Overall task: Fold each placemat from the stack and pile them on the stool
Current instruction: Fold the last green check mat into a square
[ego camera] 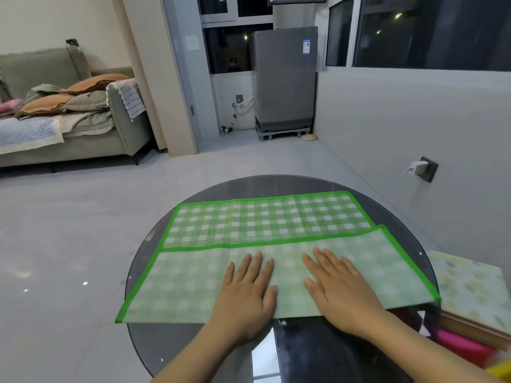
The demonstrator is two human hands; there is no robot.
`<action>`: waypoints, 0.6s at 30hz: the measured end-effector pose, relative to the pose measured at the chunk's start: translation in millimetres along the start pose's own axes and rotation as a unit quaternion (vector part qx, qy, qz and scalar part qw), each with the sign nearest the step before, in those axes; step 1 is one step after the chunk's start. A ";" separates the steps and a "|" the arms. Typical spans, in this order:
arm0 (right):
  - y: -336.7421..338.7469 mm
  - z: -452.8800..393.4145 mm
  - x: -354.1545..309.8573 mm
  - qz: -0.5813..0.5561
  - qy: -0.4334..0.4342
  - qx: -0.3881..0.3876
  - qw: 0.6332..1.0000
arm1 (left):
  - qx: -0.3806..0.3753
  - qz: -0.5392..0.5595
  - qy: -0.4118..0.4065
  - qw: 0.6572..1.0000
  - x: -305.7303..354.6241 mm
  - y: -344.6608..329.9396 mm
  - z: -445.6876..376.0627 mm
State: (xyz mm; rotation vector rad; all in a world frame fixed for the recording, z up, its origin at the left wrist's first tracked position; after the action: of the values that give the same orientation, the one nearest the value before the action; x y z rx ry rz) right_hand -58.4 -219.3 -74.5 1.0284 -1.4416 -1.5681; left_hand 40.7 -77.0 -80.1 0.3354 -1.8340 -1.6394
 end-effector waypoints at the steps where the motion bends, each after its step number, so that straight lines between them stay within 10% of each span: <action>1: -0.6 1.8 11.1 0.001 -0.019 -0.002 1.000 | -0.002 -0.001 0.003 1.000 -0.5 0.3 0.4; 18: 21.0 13.6 40.1 -0.033 -0.054 0.018 0.998 | -0.012 -0.011 0.028 0.999 17.2 -3.9 5.4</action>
State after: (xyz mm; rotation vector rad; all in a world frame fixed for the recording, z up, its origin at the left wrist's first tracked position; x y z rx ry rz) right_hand -86.3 -252.5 -55.7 1.0352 -1.5273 -1.6747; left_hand 23.5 -83.5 -78.9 0.3870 -1.7732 -1.6492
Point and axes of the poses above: each hand's wrist, its own z-axis away from the middle knuckle, its own y-axis out of the back of the hand, x = y × z, the point moved 5 cm from there along -z, towards the middle knuckle, and after that the axes turned 7 degrees about z, right-handed, at the moved point
